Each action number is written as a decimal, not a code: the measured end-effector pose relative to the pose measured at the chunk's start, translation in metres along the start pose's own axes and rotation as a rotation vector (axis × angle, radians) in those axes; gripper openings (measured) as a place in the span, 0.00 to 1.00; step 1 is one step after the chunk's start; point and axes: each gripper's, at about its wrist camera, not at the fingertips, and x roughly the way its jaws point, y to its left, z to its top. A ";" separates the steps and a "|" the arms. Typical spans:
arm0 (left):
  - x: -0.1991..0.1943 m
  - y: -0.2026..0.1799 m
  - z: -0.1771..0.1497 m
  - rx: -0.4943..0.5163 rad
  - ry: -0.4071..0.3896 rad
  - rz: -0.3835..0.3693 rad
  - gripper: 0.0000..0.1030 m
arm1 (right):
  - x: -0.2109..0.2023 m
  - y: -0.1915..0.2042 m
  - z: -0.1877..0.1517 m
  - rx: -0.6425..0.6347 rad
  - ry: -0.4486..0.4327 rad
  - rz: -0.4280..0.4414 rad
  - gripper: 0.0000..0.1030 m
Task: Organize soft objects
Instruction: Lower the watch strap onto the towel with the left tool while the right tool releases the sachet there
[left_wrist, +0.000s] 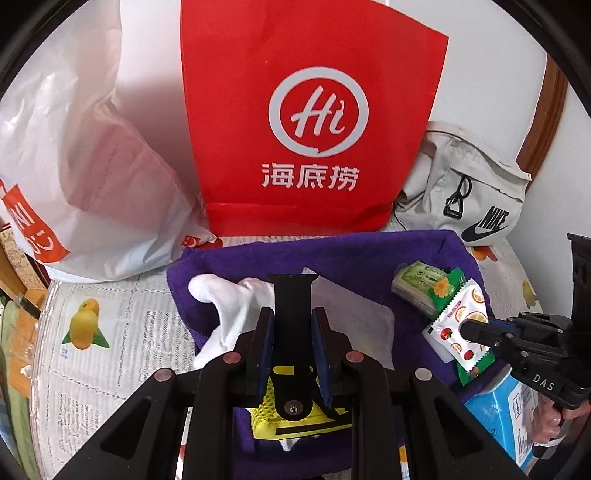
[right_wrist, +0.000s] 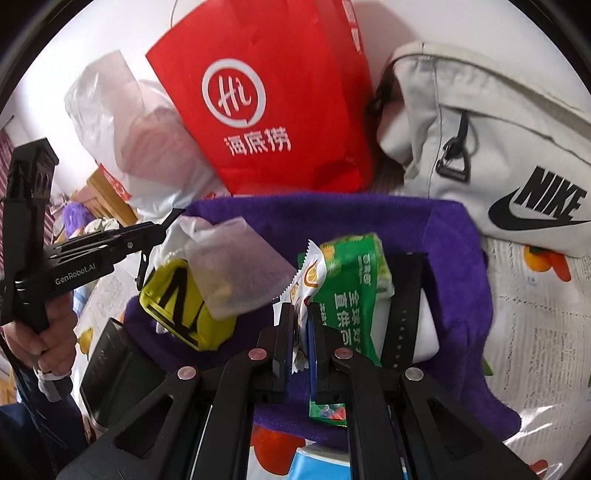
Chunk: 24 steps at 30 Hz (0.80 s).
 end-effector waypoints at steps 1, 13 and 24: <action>0.001 0.000 0.000 0.001 0.003 -0.003 0.19 | 0.001 0.000 0.000 0.000 0.006 -0.004 0.07; 0.011 -0.013 -0.005 0.046 0.039 -0.022 0.20 | 0.009 -0.007 -0.004 -0.015 0.052 -0.045 0.13; 0.017 -0.017 -0.007 0.063 0.053 -0.023 0.20 | 0.006 -0.007 -0.007 -0.045 0.068 -0.050 0.30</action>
